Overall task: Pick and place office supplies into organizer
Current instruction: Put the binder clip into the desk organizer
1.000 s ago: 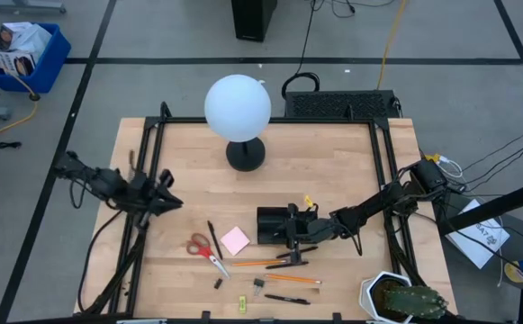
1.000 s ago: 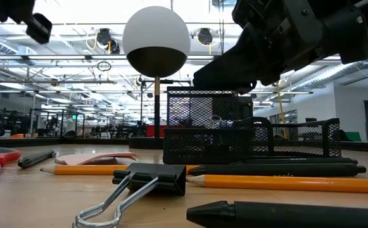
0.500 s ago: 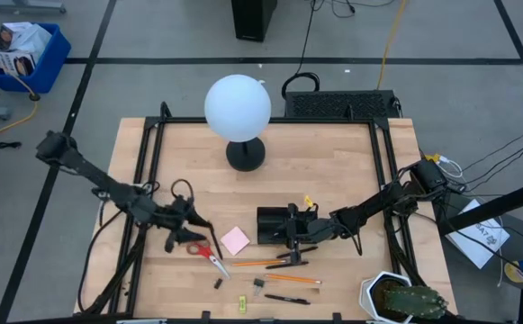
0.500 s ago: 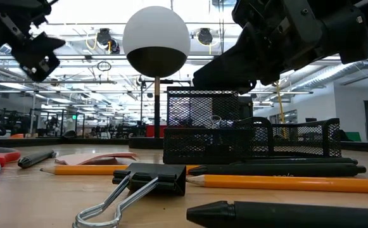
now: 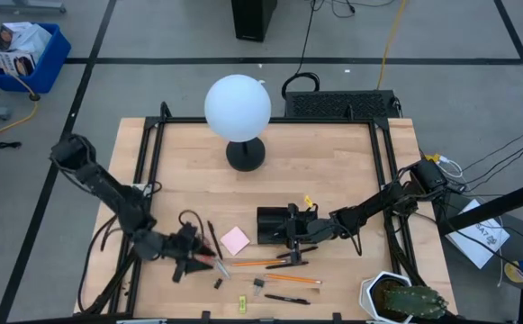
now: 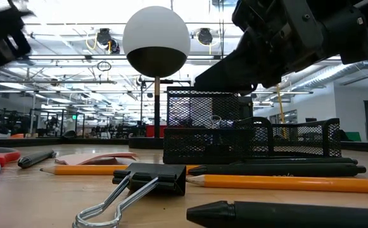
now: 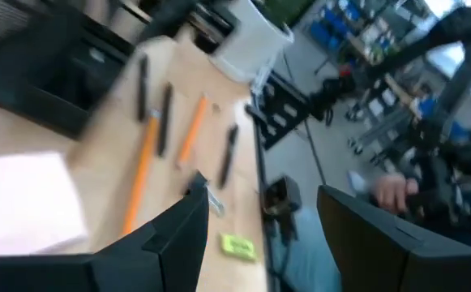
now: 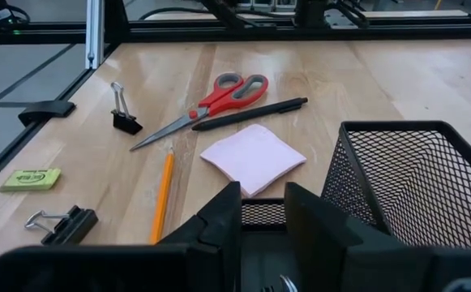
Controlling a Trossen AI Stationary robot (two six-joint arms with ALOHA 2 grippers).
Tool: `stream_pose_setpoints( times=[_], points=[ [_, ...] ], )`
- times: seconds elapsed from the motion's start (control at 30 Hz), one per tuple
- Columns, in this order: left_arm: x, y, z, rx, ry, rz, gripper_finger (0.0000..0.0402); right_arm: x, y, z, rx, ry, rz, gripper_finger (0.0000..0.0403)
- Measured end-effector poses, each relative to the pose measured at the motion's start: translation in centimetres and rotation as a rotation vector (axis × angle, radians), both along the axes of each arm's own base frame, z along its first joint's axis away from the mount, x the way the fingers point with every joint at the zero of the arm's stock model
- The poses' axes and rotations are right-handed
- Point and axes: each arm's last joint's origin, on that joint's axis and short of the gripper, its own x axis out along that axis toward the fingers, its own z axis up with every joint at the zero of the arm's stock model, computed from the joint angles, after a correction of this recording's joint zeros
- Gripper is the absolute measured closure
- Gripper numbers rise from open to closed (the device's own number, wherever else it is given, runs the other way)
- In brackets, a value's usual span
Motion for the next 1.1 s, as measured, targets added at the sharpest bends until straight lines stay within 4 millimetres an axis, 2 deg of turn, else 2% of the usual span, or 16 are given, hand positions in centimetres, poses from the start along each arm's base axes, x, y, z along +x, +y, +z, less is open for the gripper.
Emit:
stream_pose_setpoints(
  times=[0.17,0.37,0.67,0.93,1.1],
  points=[
    [0.7,-3.5,1.5,0.079,0.077,0.028,0.0163,-0.1,0.0,-0.2,-0.007,0.019,0.000,0.0312],
    [1.4,-5.6,2.0,0.104,0.172,0.170,0.0163,0.0,0.0,-0.1,-0.007,0.013,0.001,0.0312],
    [2.5,-8.1,-1.5,0.069,0.284,0.218,0.0163,-0.2,0.4,-0.2,-0.037,0.019,0.027,0.0312],
    [3.3,-9.6,-2.2,0.099,0.292,0.243,0.0163,-0.2,0.4,-0.1,-0.062,0.006,0.038,0.0312],
    [3.3,-9.6,-2.7,0.109,0.310,0.256,0.0163,-0.2,0.4,-0.1,-0.060,0.005,0.042,0.0312]
  ],
)
